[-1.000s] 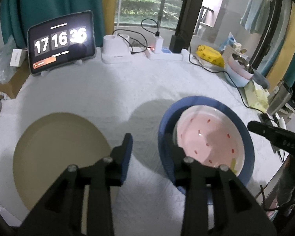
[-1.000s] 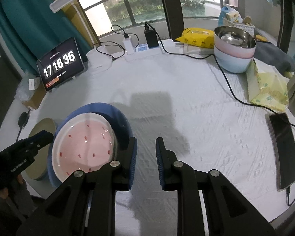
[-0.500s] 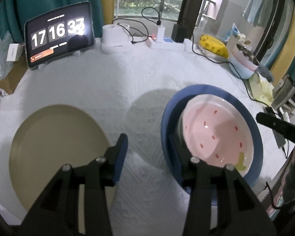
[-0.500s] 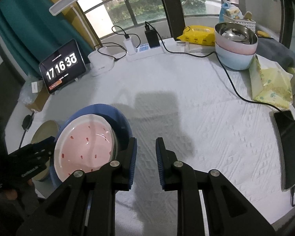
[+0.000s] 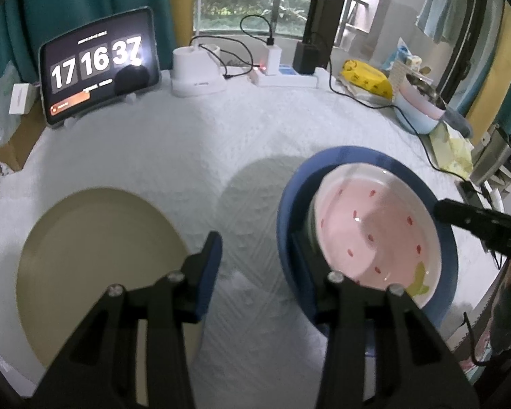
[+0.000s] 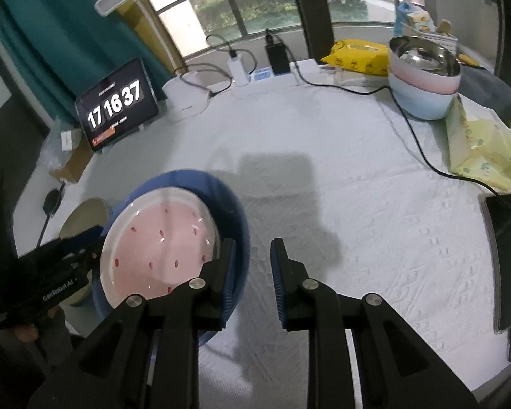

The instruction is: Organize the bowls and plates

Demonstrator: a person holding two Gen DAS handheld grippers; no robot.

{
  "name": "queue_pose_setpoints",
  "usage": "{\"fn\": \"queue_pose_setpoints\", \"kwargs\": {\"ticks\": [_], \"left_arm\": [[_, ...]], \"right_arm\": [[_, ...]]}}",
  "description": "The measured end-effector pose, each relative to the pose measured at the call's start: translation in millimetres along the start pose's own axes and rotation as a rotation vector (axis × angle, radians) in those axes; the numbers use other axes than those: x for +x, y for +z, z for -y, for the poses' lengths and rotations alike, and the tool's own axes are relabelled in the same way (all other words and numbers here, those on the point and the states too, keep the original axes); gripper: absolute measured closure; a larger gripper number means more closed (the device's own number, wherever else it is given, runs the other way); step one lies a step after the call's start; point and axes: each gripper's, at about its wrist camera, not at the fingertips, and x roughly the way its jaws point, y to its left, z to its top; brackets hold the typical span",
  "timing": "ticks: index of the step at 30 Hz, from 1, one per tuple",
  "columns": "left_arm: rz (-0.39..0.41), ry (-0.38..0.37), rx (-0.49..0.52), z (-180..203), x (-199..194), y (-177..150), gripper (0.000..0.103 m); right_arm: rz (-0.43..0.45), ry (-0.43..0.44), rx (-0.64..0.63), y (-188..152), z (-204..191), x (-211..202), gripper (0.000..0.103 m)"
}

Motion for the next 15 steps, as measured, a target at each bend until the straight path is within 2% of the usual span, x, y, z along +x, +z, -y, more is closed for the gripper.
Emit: {"fn": "queue_pose_setpoints", "kwargs": {"ticks": [5,9,13,14,15], "left_arm": [[0.013,-0.002,0.039,7,-1,-1,0.075],[0.018,-0.025,0.057,13,-2,-2,0.093],[0.030,-0.038,0.050,14,-2,-3,0.094],[0.033,-0.047,0.045,13,-2,-3,0.094],[0.033,-0.049,0.042,12,-3,-3,0.094]], "right_arm": [[-0.030,-0.006,0.003,-6,-2,17,0.081],[-0.014,-0.015,0.003,-9,-5,20,0.081],[-0.003,-0.017,0.020,-11,-4,19,0.082],[0.000,-0.008,0.016,-11,-6,19,0.089],[0.005,-0.006,0.012,-11,-8,19,0.090]]}}
